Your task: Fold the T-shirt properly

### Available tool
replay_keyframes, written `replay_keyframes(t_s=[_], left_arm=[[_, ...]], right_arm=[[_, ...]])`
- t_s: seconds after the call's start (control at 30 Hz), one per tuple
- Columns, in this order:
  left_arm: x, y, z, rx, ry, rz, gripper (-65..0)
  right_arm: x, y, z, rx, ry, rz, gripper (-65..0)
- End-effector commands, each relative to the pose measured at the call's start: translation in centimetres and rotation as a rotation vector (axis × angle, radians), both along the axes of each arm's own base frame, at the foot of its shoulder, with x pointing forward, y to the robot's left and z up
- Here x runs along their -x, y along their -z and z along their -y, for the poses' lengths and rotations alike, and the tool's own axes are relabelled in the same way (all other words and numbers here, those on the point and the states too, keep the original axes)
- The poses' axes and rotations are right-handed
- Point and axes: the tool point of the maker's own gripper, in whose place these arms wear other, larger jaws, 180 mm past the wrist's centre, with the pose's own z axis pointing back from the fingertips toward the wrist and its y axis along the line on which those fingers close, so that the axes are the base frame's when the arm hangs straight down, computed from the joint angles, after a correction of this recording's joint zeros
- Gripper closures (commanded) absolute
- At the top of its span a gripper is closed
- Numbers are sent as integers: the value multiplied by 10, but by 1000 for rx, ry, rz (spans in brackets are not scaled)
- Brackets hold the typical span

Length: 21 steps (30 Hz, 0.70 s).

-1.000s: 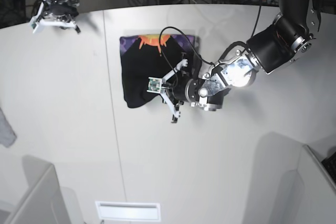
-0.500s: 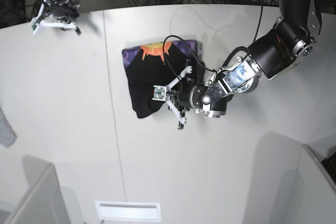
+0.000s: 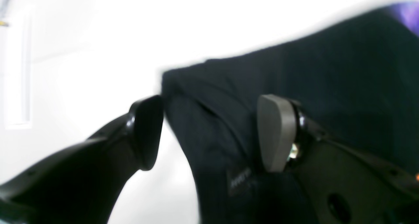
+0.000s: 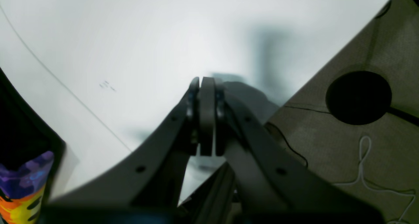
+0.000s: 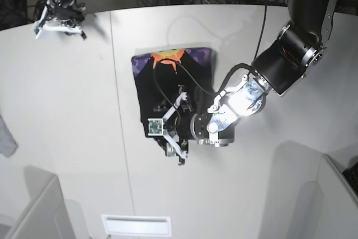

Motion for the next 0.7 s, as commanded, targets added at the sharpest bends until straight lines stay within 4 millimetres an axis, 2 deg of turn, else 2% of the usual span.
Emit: replay_keyframes(t_s=[0.0, 0.13, 0.27, 0.3, 0.33, 0.43, 0.47, 0.57, 0.67], left_arm=[[-19, -31, 7, 63, -16, 59, -436], [-34, -71, 7, 167, -64, 121, -434], [-30, -89, -8, 250, -123, 154, -421], [-28, -85, -21, 236, -144, 162, -392], [-25, -79, -32, 217, -162, 171, -336], [-14, -67, -63, 183, -225, 187, -53], [-10, -63, -75, 188, -260, 182, 0], [7, -49, -107, 213, -370, 149, 0], [20, -44, -144, 248, -497, 129, 0]], right_arm=[[-3, -6, 4, 24, -4, 24, 0], [-9, -5, -7, 14, -51, 25, 0], [-22, -9, -17, 26, -130, 45, 0], [-26, -11, -16, 40, -144, 58, 0], [-29, -12, -17, 51, -161, 67, 0], [-35, -14, -21, 72, -214, 79, 0], [-36, -15, -20, 89, -231, 79, 0], [-40, -19, -17, 219, -302, 70, 0], [-49, -29, -21, 418, -407, 84, 0]])
